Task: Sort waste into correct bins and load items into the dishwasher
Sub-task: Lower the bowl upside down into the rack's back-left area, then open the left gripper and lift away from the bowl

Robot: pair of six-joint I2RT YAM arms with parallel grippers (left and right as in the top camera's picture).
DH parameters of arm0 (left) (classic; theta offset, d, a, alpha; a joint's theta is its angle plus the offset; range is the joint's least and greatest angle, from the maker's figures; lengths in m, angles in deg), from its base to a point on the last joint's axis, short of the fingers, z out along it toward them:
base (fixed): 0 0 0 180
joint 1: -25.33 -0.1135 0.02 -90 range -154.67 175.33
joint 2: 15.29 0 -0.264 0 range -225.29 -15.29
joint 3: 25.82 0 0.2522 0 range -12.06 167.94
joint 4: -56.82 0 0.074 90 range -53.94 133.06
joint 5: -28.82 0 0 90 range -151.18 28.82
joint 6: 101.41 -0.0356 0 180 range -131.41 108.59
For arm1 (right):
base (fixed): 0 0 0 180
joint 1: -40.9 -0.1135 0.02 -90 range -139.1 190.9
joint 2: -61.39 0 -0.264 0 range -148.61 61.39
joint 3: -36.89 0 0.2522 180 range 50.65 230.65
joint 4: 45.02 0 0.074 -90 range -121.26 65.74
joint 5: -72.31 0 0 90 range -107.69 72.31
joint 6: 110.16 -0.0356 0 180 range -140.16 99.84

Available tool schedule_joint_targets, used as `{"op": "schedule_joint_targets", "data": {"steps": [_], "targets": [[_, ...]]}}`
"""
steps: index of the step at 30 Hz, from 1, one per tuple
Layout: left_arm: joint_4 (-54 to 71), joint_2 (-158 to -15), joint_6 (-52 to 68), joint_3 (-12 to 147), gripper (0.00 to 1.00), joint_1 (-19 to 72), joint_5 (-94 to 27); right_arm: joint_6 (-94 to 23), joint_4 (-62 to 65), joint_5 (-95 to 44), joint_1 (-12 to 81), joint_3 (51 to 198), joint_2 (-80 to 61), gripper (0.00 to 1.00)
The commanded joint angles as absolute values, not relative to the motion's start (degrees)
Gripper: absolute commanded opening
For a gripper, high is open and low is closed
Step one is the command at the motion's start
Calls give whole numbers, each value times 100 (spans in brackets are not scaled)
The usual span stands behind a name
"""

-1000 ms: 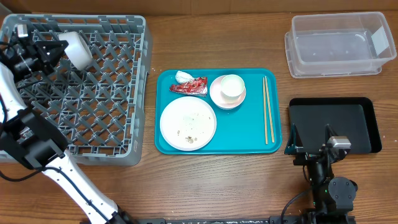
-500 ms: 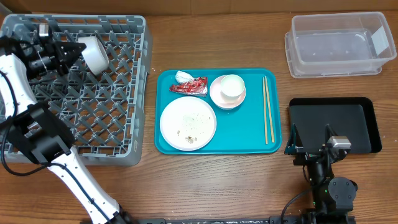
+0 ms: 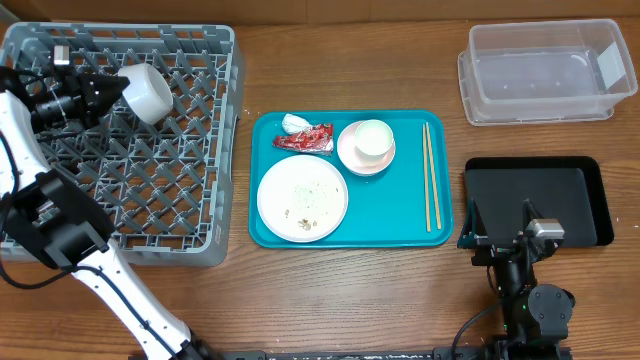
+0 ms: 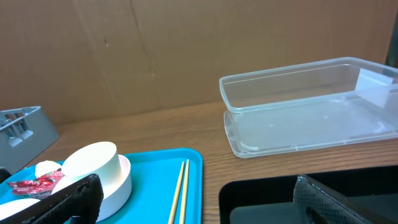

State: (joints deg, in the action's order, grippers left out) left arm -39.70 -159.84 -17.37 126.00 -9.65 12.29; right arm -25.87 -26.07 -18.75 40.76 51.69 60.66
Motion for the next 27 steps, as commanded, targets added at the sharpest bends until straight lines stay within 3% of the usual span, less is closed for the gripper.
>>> {"op": "schedule_joint_targets", "data": {"steps": [1,12,27], "targets": [[-3959,-16030,-1597,12560,4,-1033,-406,-2548,-2642,-1819,4054,5110,6123,99],[-3854,-16030,-1245,12560,4,-1066,-1689,-2548,-2642,-1819,4054,5110,6123,100],[-3793,-16012,-795,13293,5,-1077,-1835,-2548,-2642,-1819,4054,5110,6123,100]]}}
